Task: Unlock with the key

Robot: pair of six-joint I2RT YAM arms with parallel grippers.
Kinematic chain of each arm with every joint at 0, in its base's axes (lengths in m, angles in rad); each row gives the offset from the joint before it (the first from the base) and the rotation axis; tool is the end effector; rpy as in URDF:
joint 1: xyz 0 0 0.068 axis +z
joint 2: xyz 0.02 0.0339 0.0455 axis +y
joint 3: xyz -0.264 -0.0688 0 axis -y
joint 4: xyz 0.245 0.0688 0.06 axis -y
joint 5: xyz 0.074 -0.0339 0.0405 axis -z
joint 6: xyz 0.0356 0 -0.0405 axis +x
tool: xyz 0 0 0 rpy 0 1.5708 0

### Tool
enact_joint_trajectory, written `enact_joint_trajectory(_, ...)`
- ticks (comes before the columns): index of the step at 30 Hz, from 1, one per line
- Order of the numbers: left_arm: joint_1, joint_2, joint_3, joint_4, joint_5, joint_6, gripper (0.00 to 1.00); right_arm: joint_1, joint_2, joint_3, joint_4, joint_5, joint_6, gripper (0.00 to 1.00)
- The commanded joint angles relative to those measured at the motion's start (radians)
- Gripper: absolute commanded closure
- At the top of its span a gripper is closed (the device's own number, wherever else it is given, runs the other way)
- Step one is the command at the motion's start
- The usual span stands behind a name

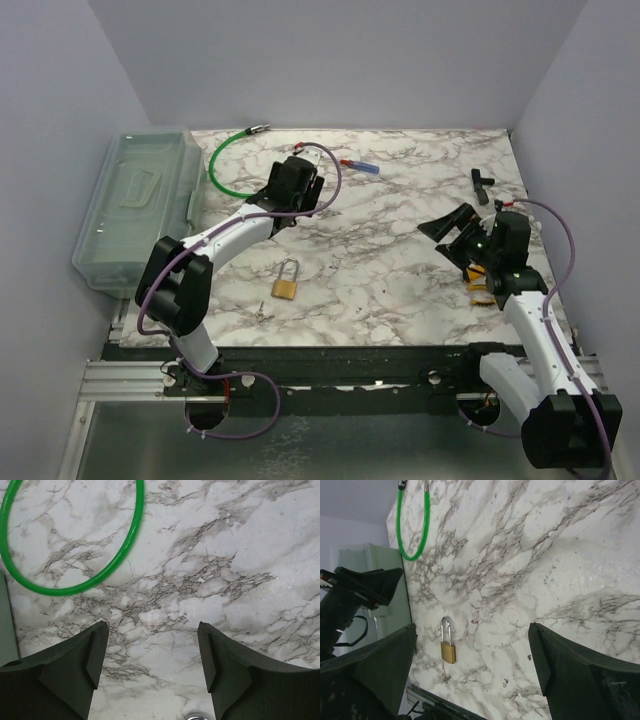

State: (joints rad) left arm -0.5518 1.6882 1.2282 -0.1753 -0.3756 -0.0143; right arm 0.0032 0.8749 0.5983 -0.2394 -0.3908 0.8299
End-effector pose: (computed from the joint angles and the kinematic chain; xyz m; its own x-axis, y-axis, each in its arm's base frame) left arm 0.3333 -0.1898 0.2571 -0.5087 0.2975 -0.8079 0.2290 0.9513 0.2062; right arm 0.1958 0.0142 0.2542 -0.5797 0.6804 -0.4484 0.1384 0.6245 0.7687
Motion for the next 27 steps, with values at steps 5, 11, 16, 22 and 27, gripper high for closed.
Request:
enact_joint_trajectory(5, 0.000, -0.124, -0.013, -0.010, -0.111, -0.024, 0.16, 0.301, 0.134, 0.149, -0.198, 0.247, 0.042, 0.00)
enact_joint_trajectory(11, 0.017, -0.202, -0.039, 0.017, -0.133, -0.014, 0.03, 0.401, 0.178, 0.231, -0.293, 0.358, 0.036, 0.00)
enact_joint_trajectory(16, 0.054, -0.228, -0.028, 0.017, -0.110, -0.037, 0.01, 0.480, 0.096, 0.161, -0.255, 0.379, 0.173, 0.00)
enact_joint_trajectory(22, 0.138, -0.234, -0.043, 0.030, -0.095, -0.045, 0.01, 0.524, 0.282, 0.306, -0.323, 0.478, 0.142, 0.00)
enact_joint_trajectory(27, 0.182, -0.215, -0.035, 0.020, -0.084, -0.053, 0.03, 0.691, 0.458, 0.403, -0.302, 0.537, 0.205, 0.00)
